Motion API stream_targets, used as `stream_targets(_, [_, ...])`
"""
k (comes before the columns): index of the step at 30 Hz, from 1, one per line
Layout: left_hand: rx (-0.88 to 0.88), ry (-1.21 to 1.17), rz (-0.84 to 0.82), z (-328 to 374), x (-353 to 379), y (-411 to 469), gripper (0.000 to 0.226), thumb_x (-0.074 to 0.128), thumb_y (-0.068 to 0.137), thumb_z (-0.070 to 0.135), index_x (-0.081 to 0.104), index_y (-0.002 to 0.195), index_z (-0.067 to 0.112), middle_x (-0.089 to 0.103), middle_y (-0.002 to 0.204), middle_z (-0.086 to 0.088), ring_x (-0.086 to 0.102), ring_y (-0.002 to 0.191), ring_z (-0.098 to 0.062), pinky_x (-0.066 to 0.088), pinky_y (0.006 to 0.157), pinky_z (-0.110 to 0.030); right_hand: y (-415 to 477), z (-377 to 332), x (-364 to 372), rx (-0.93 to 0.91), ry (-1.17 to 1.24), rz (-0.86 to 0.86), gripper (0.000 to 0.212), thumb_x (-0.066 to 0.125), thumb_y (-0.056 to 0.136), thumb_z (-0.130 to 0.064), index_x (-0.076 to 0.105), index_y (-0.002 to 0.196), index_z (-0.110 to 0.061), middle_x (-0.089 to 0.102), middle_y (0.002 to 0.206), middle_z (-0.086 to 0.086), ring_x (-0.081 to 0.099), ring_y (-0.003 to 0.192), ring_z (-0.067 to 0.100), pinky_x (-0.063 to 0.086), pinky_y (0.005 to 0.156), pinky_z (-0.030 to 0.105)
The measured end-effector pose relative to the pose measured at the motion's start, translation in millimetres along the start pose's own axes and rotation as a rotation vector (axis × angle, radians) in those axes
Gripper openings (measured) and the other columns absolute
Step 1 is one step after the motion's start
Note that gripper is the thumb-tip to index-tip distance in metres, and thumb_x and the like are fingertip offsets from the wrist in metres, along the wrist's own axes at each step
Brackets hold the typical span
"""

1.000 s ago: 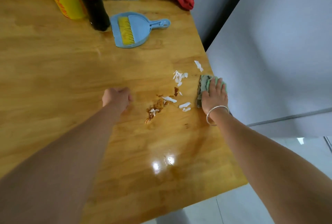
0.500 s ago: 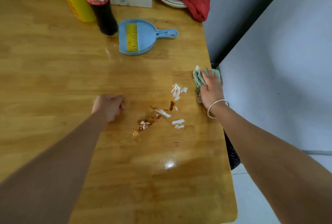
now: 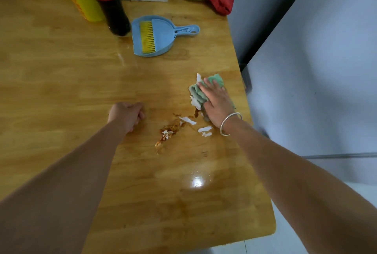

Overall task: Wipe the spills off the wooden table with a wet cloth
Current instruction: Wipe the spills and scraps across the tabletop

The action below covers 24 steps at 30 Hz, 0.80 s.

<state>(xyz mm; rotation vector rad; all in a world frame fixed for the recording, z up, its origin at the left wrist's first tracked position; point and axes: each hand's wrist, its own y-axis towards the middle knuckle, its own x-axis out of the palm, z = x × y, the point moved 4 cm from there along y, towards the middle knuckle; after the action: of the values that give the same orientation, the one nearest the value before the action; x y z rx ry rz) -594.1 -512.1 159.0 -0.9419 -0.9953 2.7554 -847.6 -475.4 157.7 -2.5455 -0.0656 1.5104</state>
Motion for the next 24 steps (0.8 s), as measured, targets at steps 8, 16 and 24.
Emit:
stream_targets(8, [-0.005,-0.036,-0.016,-2,-1,1,0.041,0.053,0.094,0.029,0.060,0.059,0.009,0.046,0.048,-0.004,0.035,0.040,-0.019,0.030,0.042,-0.021,-34,-20,5,-0.083,0.210,-0.096,0.060,0.035,0.090,0.012,0.045,0.141,-0.018,0.030,0.155,0.000,0.025,0.144,0.015,0.014,0.116,0.018])
stream_targets(16, [-0.009,-0.053,-0.019,-3,-1,3,0.041,0.053,0.094,0.030,0.060,0.057,0.012,0.046,0.041,0.002,0.035,0.039,-0.016,0.030,0.040,-0.018,-14,-2,-39,0.124,0.376,0.269,0.055,0.034,0.091,0.009,0.055,0.133,-0.019,0.044,0.145,-0.004,0.044,0.131,0.014,0.032,0.111,0.026])
stream_targets(24, [0.000,-0.049,-0.036,-4,-2,4,0.042,0.051,0.094,0.027,0.059,0.057,0.010,0.045,0.040,0.002,0.034,0.037,-0.015,0.030,0.040,-0.019,22,10,-10,0.132,-0.099,-0.070,0.062,0.034,0.096,-0.010,0.019,0.151,-0.034,0.000,0.162,0.000,-0.008,0.148,0.023,-0.005,0.119,0.046])
